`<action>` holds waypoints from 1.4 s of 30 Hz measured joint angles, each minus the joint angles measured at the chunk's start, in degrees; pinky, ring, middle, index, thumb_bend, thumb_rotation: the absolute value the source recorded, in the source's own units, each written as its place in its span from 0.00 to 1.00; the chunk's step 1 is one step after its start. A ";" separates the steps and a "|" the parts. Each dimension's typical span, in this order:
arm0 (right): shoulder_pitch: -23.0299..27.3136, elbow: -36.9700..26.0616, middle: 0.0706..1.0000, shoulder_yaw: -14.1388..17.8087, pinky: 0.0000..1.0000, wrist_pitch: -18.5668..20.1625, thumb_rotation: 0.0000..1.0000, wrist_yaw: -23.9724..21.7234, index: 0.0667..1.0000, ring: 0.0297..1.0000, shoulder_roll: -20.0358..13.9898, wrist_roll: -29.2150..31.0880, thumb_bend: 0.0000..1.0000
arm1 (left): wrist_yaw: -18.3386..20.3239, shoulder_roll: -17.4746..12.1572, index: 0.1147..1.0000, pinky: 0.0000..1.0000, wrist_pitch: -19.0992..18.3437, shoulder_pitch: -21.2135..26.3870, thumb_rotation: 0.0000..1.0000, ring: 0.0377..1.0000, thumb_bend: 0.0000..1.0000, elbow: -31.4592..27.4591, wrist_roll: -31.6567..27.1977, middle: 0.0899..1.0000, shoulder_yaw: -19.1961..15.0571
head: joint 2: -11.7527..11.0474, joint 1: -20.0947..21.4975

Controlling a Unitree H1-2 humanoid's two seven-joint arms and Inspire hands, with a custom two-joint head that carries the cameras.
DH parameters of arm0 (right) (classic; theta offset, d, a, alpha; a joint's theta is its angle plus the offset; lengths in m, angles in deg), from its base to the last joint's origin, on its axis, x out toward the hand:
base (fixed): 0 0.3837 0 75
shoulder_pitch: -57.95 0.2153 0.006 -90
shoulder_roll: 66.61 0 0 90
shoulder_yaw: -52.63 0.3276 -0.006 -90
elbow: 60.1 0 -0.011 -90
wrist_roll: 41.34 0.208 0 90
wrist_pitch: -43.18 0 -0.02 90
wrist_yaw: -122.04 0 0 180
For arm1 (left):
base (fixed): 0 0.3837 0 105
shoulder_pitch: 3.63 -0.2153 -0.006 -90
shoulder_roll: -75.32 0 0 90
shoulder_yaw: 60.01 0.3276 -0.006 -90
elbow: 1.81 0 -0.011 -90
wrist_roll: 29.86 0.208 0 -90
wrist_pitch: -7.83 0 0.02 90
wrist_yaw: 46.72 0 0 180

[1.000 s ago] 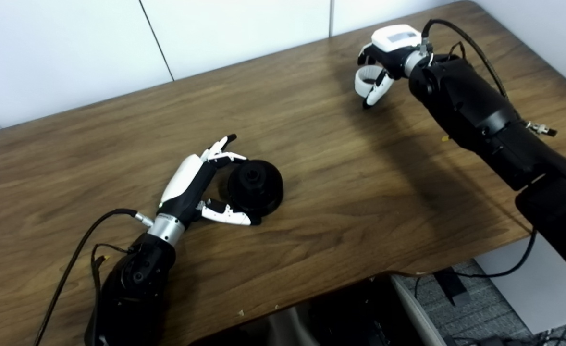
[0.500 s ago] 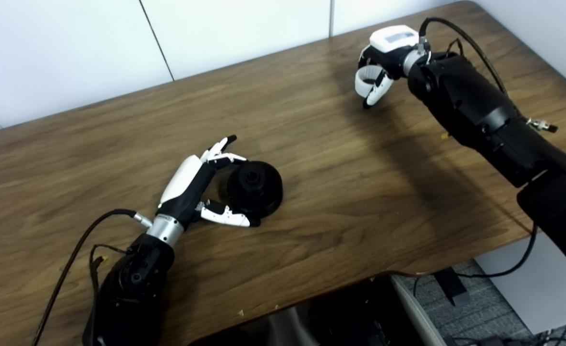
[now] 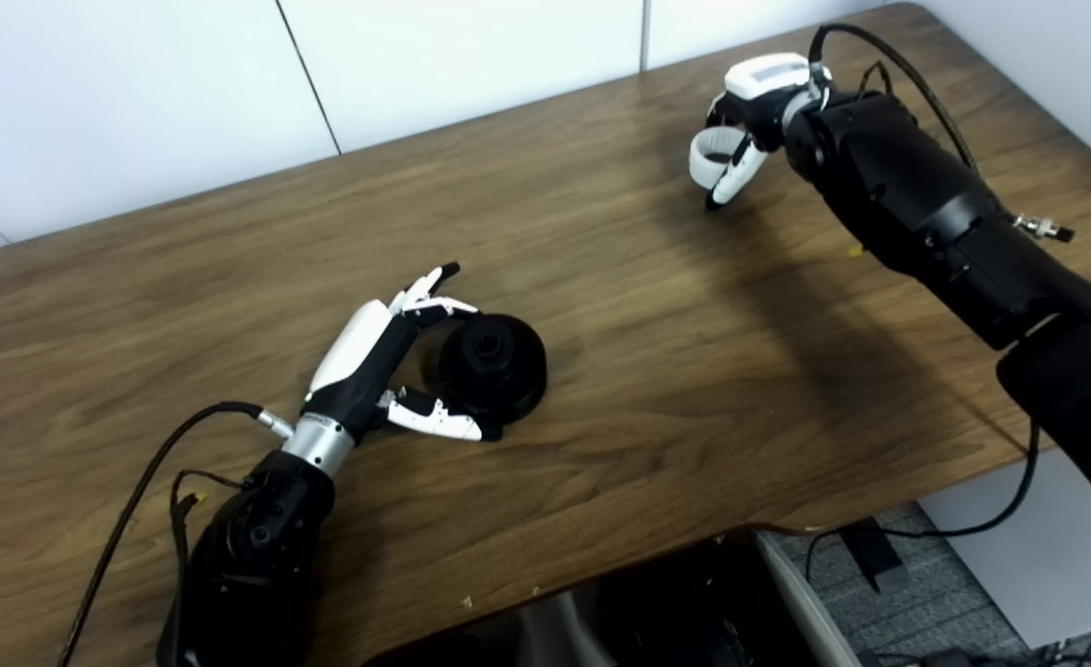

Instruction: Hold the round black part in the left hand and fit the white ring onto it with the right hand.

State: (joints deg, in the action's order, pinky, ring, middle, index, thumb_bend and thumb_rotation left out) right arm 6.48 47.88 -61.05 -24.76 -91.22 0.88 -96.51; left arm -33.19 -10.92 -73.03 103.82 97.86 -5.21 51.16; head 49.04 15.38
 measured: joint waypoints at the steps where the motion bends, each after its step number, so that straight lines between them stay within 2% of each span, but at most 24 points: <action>1: 0.00 0.01 0.78 0.01 0.92 0.02 0.35 -0.08 0.83 0.88 -0.09 0.00 0.82 | 0.06 0.01 0.55 1.00 -0.03 0.00 0.18 1.00 1.00 -0.04 -0.01 1.00 0.00 | 0.00 -0.09; 8: -0.13 0.02 0.73 0.45 0.87 0.02 0.30 0.92 0.80 0.82 -0.14 0.06 0.83 | 0.16 0.02 0.54 1.00 0.07 0.00 0.17 1.00 1.00 -0.05 -0.01 1.00 0.00 | 0.00 0.00; 13: -0.76 0.00 0.73 0.99 0.93 -0.11 0.24 3.79 0.74 0.82 0.02 0.80 0.77 | 0.41 0.02 0.55 1.00 -0.19 0.00 0.18 1.00 0.99 -0.21 -0.03 1.00 -0.04 | 0.18 -0.35; 18: -1.58 -0.51 0.65 1.88 0.96 -0.72 0.16 6.56 0.65 0.76 0.49 2.24 0.76 | 0.51 0.02 0.54 1.00 -0.24 0.00 0.18 1.00 1.00 -0.26 -0.03 1.00 -0.11 | 0.18 -0.62; 24: -2.21 -0.78 0.62 2.15 1.00 -1.47 0.12 9.56 0.59 0.73 0.76 2.91 0.75 | 0.65 0.02 0.54 1.00 -0.26 0.00 0.18 1.00 0.99 -0.28 -0.04 1.00 -0.23 | 0.35 -0.70; 25: -2.29 -0.75 0.61 2.17 1.00 -1.60 0.13 10.17 0.52 0.72 0.78 3.02 0.64 | 0.64 0.02 0.54 1.00 -0.22 0.00 0.18 1.00 0.99 -0.28 -0.03 1.00 -0.23 | 0.44 -0.70; 27: -2.48 -0.73 0.60 2.20 1.00 -1.71 0.14 11.01 0.47 0.71 0.77 3.05 0.54 | 0.61 0.02 0.54 1.00 -0.16 0.00 0.18 1.00 0.99 -0.28 -0.03 1.00 -0.24 | 0.44 -0.62; 37: -3.47 -0.29 0.55 3.30 0.99 -2.44 0.14 14.42 0.45 0.66 0.80 3.83 0.52 | 0.60 0.02 0.54 1.00 -0.05 -0.02 0.18 1.00 0.99 -0.28 -0.02 1.00 -0.28 | 0.53 -0.70; 39: -3.60 -0.17 0.49 3.53 0.95 -2.53 0.05 14.94 0.45 0.63 0.80 4.13 0.53 | 0.61 0.02 0.54 1.00 -0.05 -0.02 0.19 1.00 0.99 -0.28 -0.02 1.00 -0.29 | 0.53 -0.70; 41: -3.83 -0.17 0.47 3.66 0.94 -2.59 0.02 15.72 0.45 0.63 0.81 4.34 0.53 | 0.64 0.01 0.54 1.00 -0.06 -0.02 0.19 1.00 0.99 -0.28 -0.02 1.00 -0.30 | 0.53 -0.70; 42: -3.88 -0.16 0.45 3.69 0.97 -2.60 0.01 16.17 0.46 0.62 0.82 4.35 0.53 | 0.63 0.01 0.54 1.00 -0.05 -0.02 0.18 1.00 0.99 -0.28 -0.02 1.00 -0.29 | 0.53 -0.70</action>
State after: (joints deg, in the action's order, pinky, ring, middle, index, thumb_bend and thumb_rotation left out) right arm 2.60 47.71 -57.36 -27.36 -75.05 1.70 -92.16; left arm -32.55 -10.91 -73.08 103.80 97.58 -5.23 50.87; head 49.57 14.68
